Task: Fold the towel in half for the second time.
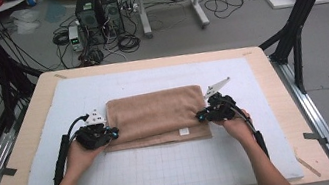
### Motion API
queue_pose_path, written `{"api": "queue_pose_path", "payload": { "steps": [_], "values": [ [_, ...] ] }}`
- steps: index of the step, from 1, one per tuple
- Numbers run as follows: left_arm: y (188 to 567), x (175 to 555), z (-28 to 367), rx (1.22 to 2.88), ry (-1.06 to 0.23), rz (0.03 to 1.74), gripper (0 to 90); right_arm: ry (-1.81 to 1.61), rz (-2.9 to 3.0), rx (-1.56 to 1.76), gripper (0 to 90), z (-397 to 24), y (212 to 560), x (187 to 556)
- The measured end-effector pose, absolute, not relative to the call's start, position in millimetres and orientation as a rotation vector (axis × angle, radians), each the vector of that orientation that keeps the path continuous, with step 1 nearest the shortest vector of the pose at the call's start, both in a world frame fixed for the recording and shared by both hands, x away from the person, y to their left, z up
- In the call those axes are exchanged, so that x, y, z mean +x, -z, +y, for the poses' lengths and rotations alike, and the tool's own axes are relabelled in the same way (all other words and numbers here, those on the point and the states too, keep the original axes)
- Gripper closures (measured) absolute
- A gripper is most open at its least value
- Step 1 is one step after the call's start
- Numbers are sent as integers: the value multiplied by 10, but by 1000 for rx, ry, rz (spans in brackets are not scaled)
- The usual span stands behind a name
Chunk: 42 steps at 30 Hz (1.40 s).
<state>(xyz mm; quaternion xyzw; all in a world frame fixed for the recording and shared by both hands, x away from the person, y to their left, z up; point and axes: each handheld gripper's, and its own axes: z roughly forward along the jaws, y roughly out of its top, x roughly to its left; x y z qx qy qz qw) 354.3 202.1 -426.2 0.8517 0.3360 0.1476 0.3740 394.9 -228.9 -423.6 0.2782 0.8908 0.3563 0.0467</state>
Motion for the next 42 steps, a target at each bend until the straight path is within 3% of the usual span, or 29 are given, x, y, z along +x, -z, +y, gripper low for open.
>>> {"api": "queue_pose_path", "payload": {
  "steps": [8, 15, 17, 20, 21, 24, 29, 31, 32, 33, 35, 42],
  "values": [
    [4010, 3512, 2227, 2042, -386, 892, 852, -1170, 2645, 772, 854, -2312, 3890, 3851],
    [3999, 3439, 2351, 2078, -340, 881, 846, -1167, 2706, 693, 838, -2213, 3776, 3667],
    [4058, 3434, 2359, 2149, -314, 896, 808, -1146, 2775, 709, 802, -2197, 3899, 3648],
    [4077, 3378, 2384, 2133, -330, 913, 590, -1118, 2795, 729, 664, -2181, 4020, 3613],
    [4067, 3347, 2395, 2105, -332, 899, 569, -1157, 2784, 738, 651, -2187, 4025, 3599],
    [4054, 3279, 2385, 2070, -349, 866, 580, -1132, 2738, 734, 597, -2197, 4034, 3603],
    [4220, 3277, 2272, 2148, -291, 840, 571, -1081, 2747, 780, 531, -2215, 4166, 3684],
    [4297, 3290, 2237, 2164, -283, 847, 597, -1057, 2757, 777, 540, -2207, 4240, 3692],
    [4326, 3293, 2227, 2169, -304, 845, 664, -1061, 2747, 786, 570, -2207, 4262, 3695],
    [4338, 3297, 2223, 2162, -317, 845, 741, -1066, 2734, 791, 626, -2210, 4268, 3694],
    [4307, 3313, 2242, 2142, -335, 842, 830, -1079, 2736, 800, 819, -2232, 4265, 3712],
    [3976, 3321, 2345, 2055, -447, 844, 850, -1201, 2700, 748, 851, -2254, 3980, 3675]
  ]
}}
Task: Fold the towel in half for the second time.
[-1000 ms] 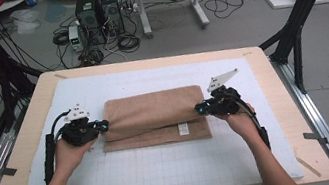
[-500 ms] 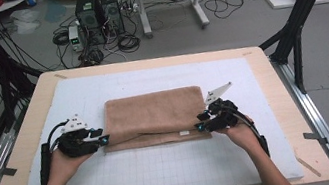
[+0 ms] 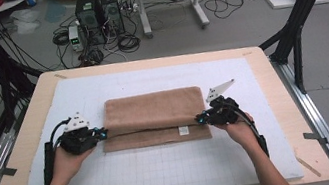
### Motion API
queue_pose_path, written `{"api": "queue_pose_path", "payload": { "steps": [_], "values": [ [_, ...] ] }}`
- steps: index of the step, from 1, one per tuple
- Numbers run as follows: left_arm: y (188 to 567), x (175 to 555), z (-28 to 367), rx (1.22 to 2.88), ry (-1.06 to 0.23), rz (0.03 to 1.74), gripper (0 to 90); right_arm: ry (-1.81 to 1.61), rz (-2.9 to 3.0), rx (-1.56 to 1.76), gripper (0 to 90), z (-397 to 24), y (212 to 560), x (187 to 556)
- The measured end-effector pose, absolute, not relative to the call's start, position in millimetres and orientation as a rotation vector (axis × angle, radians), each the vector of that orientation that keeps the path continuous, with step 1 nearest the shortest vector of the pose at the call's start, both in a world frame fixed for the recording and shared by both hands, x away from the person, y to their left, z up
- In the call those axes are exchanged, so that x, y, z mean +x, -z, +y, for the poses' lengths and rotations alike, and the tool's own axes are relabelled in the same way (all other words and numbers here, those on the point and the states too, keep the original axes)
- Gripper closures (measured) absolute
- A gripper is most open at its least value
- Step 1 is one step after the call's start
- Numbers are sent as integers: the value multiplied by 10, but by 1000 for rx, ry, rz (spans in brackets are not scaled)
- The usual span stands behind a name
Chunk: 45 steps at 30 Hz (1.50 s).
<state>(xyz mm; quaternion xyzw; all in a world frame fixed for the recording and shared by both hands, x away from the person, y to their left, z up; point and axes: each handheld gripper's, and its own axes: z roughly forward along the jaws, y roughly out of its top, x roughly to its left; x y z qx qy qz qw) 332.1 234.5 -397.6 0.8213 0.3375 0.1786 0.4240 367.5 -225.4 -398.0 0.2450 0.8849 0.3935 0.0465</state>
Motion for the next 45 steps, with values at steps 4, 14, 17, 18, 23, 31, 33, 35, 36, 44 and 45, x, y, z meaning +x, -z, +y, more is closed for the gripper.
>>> {"api": "queue_pose_path", "payload": {
  "steps": [4, 14, 17, 18, 23, 31, 33, 35, 36, 44, 45],
  "values": [
    [3897, 3265, 2377, 2082, -464, 814, 850, -1247, 2684, 689, 850, -2263, 3803, 3586],
    [4003, 3142, 2486, 2076, -252, 782, 596, -1264, 2755, 751, 670, -2273, 4038, 3489],
    [3962, 3179, 2443, 2041, -286, 786, 615, -1296, 2720, 768, 659, -2252, 4022, 3532],
    [3979, 3198, 2406, 2044, -291, 795, 631, -1293, 2722, 767, 656, -2236, 4035, 3547],
    [4173, 3274, 2243, 2124, -277, 827, 675, -1181, 2766, 758, 650, -2116, 4172, 3542],
    [4343, 3200, 2193, 2154, -284, 827, 690, -1145, 2756, 785, 687, -2171, 4299, 3554],
    [4347, 3206, 2193, 2153, -281, 826, 688, -1140, 2751, 779, 684, -2170, 4296, 3547],
    [4344, 3203, 2198, 2154, -282, 820, 681, -1150, 2746, 783, 681, -2181, 4301, 3545],
    [4342, 3195, 2193, 2151, -285, 820, 674, -1157, 2746, 794, 679, -2187, 4305, 3544],
    [4296, 3184, 2197, 2112, -333, 826, 564, -1245, 2647, 832, 505, -2221, 4236, 3524],
    [4288, 3187, 2198, 2094, -336, 838, 549, -1251, 2621, 852, 433, -2224, 4217, 3530]
  ]
}}
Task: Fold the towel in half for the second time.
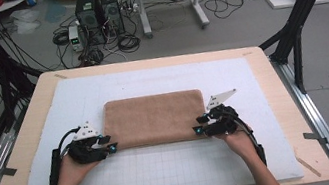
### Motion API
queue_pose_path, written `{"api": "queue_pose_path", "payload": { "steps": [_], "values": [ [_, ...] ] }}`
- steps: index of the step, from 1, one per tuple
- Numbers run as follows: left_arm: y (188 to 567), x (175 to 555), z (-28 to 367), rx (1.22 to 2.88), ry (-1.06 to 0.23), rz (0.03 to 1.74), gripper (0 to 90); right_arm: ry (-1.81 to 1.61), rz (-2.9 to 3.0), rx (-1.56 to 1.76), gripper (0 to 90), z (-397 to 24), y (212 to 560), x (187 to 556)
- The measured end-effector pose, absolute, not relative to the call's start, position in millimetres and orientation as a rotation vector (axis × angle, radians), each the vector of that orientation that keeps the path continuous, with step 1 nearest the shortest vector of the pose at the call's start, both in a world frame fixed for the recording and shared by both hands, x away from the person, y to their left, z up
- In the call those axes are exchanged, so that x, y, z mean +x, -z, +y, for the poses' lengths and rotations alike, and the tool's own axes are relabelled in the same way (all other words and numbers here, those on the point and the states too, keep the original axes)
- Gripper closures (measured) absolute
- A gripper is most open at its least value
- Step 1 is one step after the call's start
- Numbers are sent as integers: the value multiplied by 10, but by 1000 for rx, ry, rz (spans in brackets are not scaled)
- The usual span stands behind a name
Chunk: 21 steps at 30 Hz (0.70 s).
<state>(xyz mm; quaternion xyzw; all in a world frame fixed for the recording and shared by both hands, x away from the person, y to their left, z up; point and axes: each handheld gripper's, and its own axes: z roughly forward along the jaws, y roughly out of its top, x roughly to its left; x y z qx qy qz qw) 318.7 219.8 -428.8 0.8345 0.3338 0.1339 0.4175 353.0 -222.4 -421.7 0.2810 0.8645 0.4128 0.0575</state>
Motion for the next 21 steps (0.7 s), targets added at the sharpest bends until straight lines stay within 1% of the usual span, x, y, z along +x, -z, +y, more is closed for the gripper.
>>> {"api": "queue_pose_path", "payload": {
  "steps": [1, 2, 4, 8, 12, 21],
  "values": [
    [4278, 3193, 2201, 2079, -339, 845, 526, -1240, 2604, 878, 384, -2220, 4198, 3543],
    [4268, 3200, 2204, 2070, -340, 852, 498, -1244, 2588, 888, 366, -2219, 4184, 3549],
    [4247, 3205, 2208, 2052, -349, 861, 454, -1252, 2560, 905, 303, -2213, 4169, 3560],
    [4214, 3204, 2216, 2028, -348, 869, 379, -1220, 2553, 907, 255, -2179, 4170, 3543],
    [4193, 3184, 2224, 2020, -358, 871, 335, -1214, 2542, 901, 223, -2155, 4160, 3517],
    [4171, 3153, 2230, 2015, -361, 863, 317, -1218, 2524, 900, 204, -2166, 4128, 3477]
  ]
}}
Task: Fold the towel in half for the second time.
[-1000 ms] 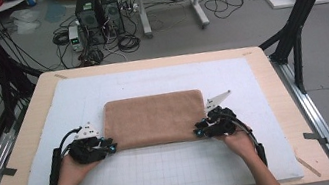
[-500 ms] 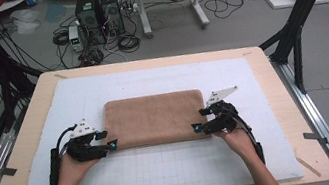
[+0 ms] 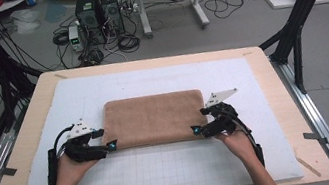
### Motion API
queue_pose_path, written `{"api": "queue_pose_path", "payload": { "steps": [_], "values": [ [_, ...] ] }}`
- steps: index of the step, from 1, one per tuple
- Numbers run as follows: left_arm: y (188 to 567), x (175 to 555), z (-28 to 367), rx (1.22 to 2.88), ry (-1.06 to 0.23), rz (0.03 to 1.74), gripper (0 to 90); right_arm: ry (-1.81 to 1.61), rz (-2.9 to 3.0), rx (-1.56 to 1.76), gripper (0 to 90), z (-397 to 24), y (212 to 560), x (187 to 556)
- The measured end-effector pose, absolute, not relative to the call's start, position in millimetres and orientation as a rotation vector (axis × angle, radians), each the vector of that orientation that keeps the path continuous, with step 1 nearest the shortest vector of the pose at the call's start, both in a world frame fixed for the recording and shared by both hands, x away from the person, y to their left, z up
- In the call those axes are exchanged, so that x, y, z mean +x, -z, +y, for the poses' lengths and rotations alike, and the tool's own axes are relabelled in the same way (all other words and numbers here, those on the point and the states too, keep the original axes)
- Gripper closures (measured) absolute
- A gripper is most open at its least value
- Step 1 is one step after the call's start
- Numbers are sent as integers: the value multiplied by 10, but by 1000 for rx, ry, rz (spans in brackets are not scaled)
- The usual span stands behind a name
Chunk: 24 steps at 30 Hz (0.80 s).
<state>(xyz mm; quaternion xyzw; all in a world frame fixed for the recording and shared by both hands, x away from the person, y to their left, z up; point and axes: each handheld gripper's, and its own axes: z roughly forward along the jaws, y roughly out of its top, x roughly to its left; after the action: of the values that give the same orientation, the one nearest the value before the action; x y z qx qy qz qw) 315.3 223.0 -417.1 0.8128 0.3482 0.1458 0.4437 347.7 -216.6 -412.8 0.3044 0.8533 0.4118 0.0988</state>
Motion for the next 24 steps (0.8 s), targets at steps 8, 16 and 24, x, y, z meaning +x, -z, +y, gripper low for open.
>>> {"api": "queue_pose_path", "payload": {
  "steps": [8, 16, 24],
  "values": [
    [4146, 3097, 2265, 2021, -378, 858, 308, -1228, 2506, 895, 189, -2198, 4086, 3429],
    [4130, 3017, 2341, 2018, -375, 857, 268, -1247, 2476, 909, 143, -2289, 4050, 3323],
    [4094, 2954, 2412, 2017, -373, 854, 216, -1295, 2447, 937, 120, -2410, 4019, 3220]
  ]
}}
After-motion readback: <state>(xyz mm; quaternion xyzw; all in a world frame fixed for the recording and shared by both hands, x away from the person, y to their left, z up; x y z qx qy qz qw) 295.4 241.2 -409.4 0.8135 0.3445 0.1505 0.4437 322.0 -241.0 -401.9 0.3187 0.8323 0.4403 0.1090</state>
